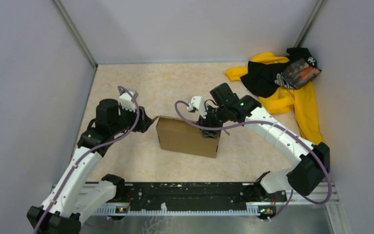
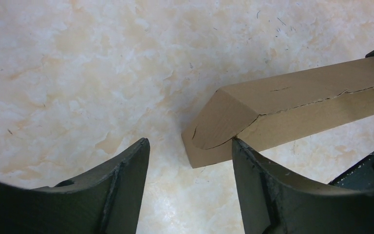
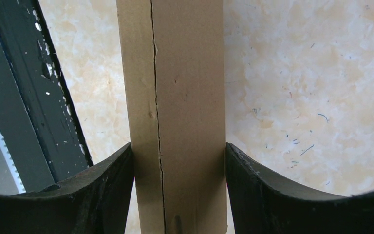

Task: Fold the paper box

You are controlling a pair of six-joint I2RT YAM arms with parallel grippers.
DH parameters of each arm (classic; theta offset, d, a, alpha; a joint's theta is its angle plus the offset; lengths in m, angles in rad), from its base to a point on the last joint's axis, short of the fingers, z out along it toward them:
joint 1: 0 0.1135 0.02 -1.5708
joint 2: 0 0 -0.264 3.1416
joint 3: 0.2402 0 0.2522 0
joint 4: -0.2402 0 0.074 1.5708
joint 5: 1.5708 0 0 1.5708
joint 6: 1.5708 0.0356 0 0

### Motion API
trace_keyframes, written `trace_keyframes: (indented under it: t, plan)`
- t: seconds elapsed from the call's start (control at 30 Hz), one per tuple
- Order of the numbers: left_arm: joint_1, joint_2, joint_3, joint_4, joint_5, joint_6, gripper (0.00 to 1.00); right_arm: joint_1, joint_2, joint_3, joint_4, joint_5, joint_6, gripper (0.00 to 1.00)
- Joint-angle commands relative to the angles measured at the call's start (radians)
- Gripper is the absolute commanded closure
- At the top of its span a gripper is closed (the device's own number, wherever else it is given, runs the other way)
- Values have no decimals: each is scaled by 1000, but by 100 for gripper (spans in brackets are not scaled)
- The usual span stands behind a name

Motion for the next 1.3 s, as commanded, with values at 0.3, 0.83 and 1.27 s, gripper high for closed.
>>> trace_keyframes:
  t: [0.3,0.83,1.27]
  plan:
    - [-20,18,37,50,39,22,44,10,-5,-26,57,-20,9,50]
    - [-40,72,86,35,22,18,59,10,-5,-33,72,-29,16,54]
    - [-67,98,112,4,14,19,71,21,2,-50,99,-19,22,56]
